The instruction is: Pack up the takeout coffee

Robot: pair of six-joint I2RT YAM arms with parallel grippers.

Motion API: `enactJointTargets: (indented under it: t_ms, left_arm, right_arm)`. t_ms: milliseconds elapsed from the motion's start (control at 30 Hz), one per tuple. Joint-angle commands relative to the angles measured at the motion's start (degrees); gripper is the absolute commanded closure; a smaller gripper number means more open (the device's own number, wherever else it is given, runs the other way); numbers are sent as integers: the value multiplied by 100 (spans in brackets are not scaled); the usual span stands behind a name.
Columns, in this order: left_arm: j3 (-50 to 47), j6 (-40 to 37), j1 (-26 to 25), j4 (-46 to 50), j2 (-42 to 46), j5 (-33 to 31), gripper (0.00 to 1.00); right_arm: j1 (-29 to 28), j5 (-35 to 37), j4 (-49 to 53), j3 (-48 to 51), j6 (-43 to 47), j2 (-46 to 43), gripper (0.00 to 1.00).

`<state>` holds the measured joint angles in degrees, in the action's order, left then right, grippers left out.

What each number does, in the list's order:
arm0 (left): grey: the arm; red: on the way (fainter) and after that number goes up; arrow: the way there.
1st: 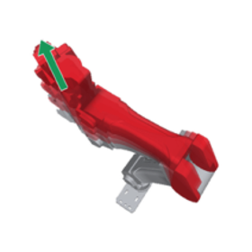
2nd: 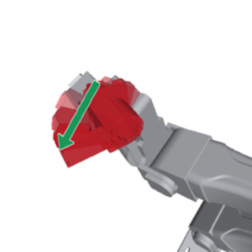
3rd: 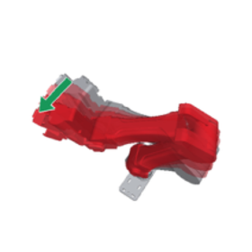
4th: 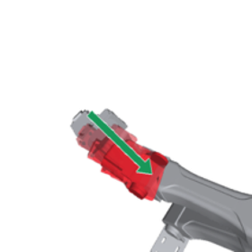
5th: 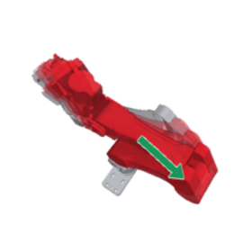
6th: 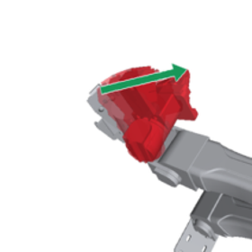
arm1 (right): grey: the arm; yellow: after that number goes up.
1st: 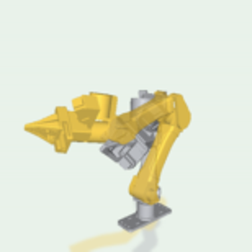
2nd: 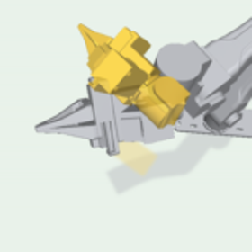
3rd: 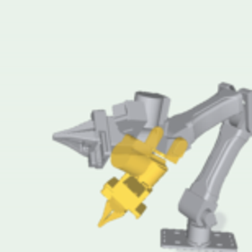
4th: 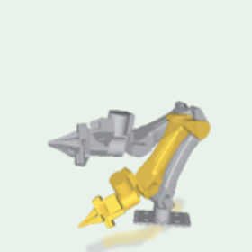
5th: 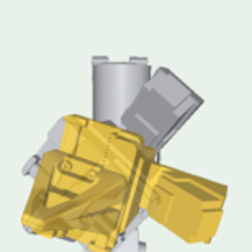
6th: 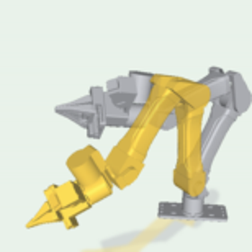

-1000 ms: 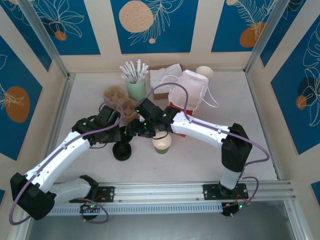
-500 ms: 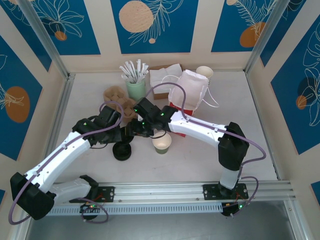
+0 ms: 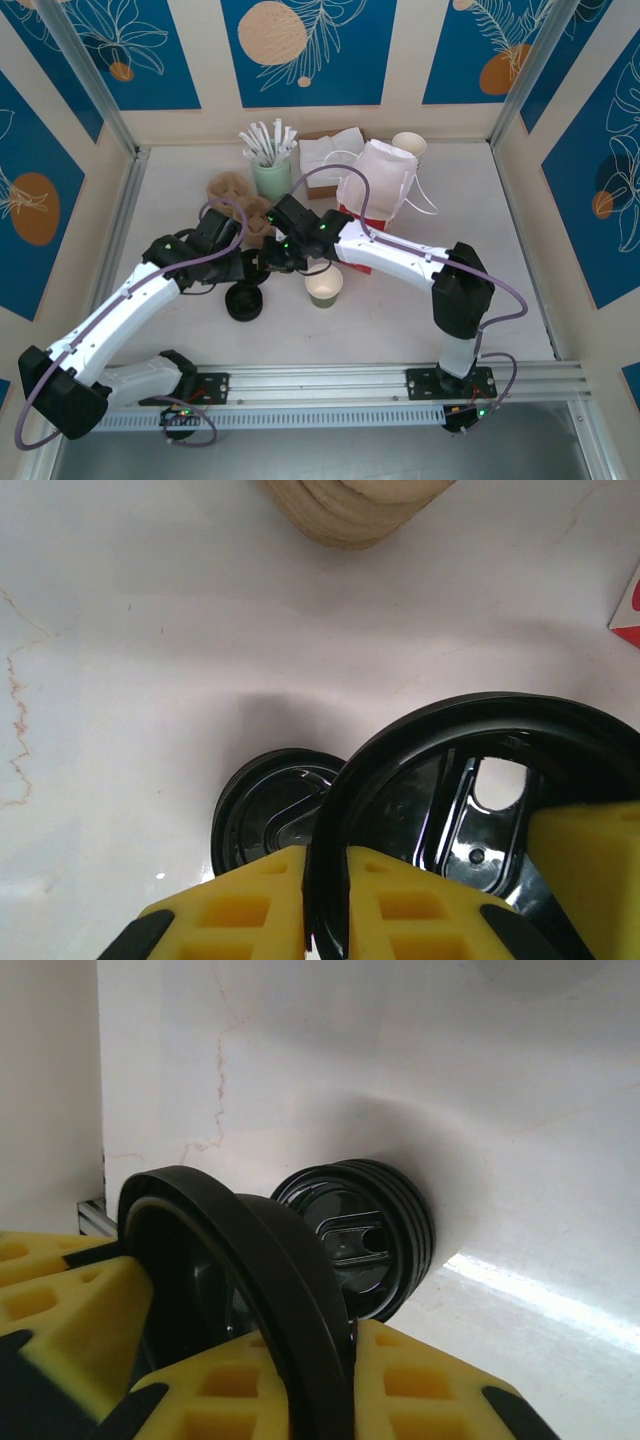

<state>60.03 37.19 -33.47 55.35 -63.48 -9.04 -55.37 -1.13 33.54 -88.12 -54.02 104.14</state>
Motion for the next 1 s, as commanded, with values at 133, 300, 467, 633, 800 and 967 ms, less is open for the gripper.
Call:
enactJointTargets:
  t_ms: [133,300,467,633,800,967]
  left_arm:
    - [223,-52,-92,-56,-21,238,79]
    - [400,-499,-98,-388,338,477,58]
    - [660,-1569,-102,-710,722,808,45]
    - [814,-3093,-139,-1048,991,1600,41]
    - [761,-4344,-460,-1379,1295,1838,43]
    - [100,-5679,-686,-2277,1905,2612,45]
  right_arm:
    - [66,-151,208,-231,87,2,97]
    - [223,-143,430,-185,164,-174,100]
    - [417,-274,864,-228,357,-416,100]
    - [652,-636,1407,-245,574,-760,100]
    - [861,-1370,2110,-370,855,-1049,100]
    - [1107,-1856,2498,-136,928,-1504,100]
